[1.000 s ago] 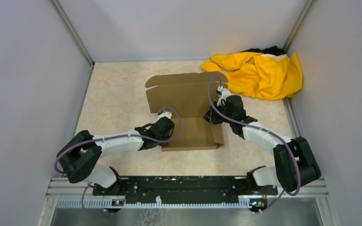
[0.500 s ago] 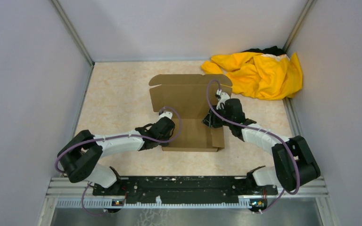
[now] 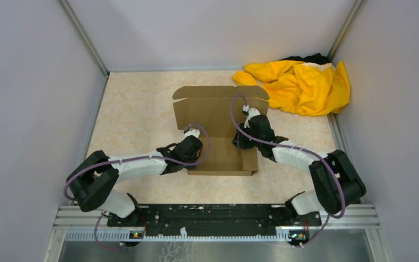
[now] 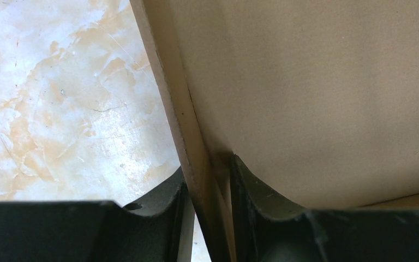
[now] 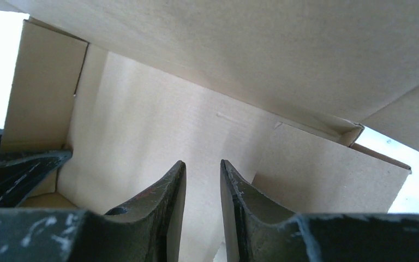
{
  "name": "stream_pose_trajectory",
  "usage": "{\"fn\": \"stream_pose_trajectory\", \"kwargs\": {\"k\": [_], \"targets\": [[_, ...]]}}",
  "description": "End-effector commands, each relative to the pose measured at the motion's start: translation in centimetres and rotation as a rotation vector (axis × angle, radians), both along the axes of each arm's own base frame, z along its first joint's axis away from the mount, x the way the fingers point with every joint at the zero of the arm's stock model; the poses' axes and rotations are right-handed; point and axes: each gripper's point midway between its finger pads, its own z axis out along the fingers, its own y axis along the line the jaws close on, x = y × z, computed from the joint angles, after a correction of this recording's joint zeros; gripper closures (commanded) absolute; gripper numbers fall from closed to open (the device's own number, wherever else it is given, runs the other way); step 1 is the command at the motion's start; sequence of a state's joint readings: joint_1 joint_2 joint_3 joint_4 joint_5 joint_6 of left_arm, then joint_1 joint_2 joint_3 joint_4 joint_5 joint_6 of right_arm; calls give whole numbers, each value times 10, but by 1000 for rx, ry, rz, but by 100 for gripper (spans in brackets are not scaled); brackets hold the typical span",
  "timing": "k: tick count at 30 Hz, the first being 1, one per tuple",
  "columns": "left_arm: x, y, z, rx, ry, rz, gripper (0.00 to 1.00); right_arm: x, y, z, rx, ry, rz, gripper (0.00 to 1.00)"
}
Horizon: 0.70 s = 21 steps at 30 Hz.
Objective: Fold the paper box
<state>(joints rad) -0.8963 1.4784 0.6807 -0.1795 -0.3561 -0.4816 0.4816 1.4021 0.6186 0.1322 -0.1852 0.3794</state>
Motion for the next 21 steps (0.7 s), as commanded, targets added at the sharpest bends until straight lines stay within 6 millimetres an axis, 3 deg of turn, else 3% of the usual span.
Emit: {"fn": "stream_pose_trajectory", "kwargs": {"k": [1, 6, 13, 21], "targets": [[-17, 3, -19, 29, 80, -24, 66, 4, -32, -18, -210, 44, -149, 71], [-17, 3, -19, 27, 79, -23, 66, 0, -50, -27, -362, 71, -235, 72], [-19, 5, -22, 27, 85, -21, 66, -13, -61, -50, -419, 151, -274, 73], [-20, 6, -22, 23, 87, -16, 66, -12, -71, -52, -486, 158, -334, 75]]}}
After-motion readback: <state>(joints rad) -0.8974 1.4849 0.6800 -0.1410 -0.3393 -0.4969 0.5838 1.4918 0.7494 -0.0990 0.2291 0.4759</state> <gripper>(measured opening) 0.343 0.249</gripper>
